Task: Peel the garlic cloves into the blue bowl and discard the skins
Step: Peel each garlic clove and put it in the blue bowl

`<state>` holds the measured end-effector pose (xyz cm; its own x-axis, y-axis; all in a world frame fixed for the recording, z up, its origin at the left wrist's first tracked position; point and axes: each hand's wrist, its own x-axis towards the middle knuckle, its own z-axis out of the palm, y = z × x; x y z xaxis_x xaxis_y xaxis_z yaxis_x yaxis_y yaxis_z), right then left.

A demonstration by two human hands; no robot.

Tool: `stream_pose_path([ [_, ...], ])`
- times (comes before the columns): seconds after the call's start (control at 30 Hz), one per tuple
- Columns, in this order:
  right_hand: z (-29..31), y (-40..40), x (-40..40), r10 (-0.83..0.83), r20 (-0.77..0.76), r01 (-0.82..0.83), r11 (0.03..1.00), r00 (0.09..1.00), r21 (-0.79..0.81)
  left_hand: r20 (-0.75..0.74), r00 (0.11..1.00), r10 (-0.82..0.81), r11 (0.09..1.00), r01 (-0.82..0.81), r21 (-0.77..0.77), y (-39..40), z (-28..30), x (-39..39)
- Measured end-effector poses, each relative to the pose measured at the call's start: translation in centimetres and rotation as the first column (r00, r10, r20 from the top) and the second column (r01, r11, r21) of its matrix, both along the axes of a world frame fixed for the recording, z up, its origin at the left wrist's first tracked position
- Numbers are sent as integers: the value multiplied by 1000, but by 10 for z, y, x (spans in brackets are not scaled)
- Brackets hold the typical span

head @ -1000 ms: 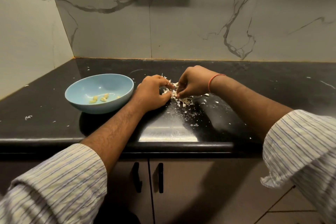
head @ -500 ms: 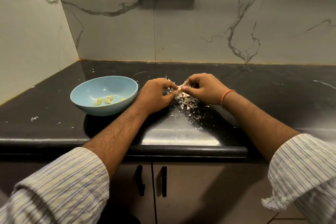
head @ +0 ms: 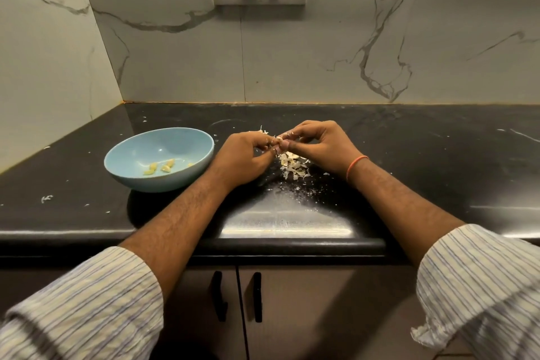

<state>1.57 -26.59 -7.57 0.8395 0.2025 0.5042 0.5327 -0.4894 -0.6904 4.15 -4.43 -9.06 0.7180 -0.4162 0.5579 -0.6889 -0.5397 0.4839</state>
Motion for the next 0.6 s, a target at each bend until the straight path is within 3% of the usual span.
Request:
stream_pose_path([
  [0.13, 1, 2, -2, -30, -23, 31, 998, 999, 51, 7, 1000, -17, 1000, 17, 23, 1, -1, 0],
  [0.23, 12, 0, -7, -44, -119, 62, 985, 992, 159, 15, 1000, 8, 1000, -9, 22, 2, -1, 0],
  [0.33, 29, -11, -12, -91, -253, 123, 986, 963, 116, 34, 999, 23, 1000, -24, 16, 1, 0, 0],
  [0.47, 52, -29, -19, -224, -245, 167, 958, 943, -233, 10, 1000, 17, 1000, -18, 18, 1, 1, 0],
  [0.53, 62, -30, -25, -293, -133, 185, 833, 947, -522, 2, 1000, 15, 1000, -15, 22, 1, 1, 0],
  [0.6, 74, -27, -31, -323, 32, 239, 627, 946, -742, 5, 1000, 14, 1000, -14, 21, 1, 0, 1],
])
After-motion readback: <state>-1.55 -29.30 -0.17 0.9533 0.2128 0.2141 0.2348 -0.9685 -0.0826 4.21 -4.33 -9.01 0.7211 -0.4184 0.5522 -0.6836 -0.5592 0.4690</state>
